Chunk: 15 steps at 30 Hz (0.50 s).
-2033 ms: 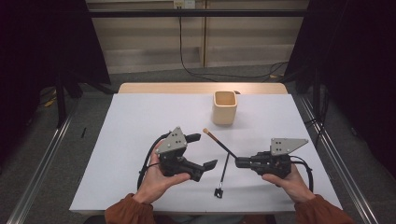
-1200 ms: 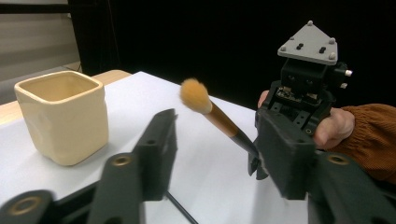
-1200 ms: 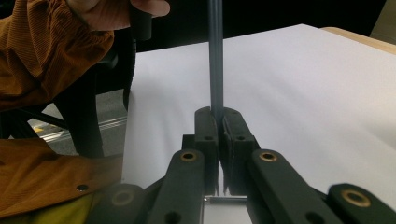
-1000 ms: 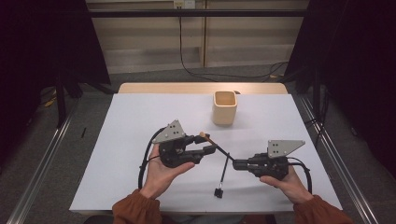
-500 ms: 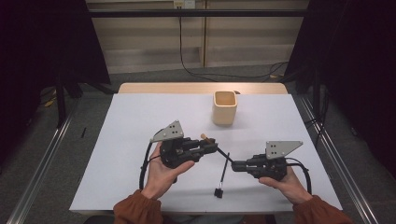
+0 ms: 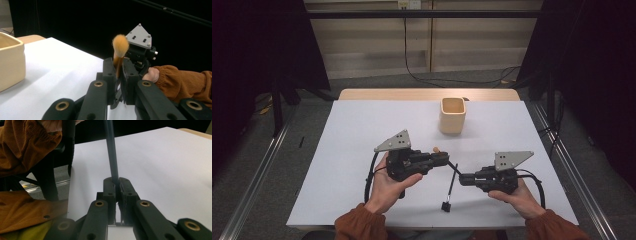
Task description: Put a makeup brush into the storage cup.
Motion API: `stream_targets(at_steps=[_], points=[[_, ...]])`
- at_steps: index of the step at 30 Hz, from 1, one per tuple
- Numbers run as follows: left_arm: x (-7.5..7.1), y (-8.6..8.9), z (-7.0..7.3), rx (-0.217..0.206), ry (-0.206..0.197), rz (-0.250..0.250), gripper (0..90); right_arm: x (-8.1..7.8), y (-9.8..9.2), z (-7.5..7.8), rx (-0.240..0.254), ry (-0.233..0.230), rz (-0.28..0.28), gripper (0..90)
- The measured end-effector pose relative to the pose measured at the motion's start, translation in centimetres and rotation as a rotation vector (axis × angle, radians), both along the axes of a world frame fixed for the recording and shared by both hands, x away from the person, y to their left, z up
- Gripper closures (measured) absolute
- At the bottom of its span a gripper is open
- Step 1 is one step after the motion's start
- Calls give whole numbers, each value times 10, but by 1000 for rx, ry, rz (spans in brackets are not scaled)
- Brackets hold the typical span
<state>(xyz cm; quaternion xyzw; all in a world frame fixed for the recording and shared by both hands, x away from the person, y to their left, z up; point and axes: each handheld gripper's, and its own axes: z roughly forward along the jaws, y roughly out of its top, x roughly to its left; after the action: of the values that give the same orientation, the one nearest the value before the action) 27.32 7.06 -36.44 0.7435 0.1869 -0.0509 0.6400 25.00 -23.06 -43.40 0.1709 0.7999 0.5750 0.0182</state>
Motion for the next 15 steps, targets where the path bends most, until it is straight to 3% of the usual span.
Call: stream_targets(at_steps=[3,8,12,15], points=[[0,1,0,-4,-1,0,839,0,0,0,3,1,-6,835],[0,2,1,1,-3,5,839,1,-1,0,7,25,-19,735],[0,2,1,1,-3,11,839,1,0,-1,7,36,-21,595],[0,2,1,4,-5,15,839,1,0,0,14,40,-30,428]])
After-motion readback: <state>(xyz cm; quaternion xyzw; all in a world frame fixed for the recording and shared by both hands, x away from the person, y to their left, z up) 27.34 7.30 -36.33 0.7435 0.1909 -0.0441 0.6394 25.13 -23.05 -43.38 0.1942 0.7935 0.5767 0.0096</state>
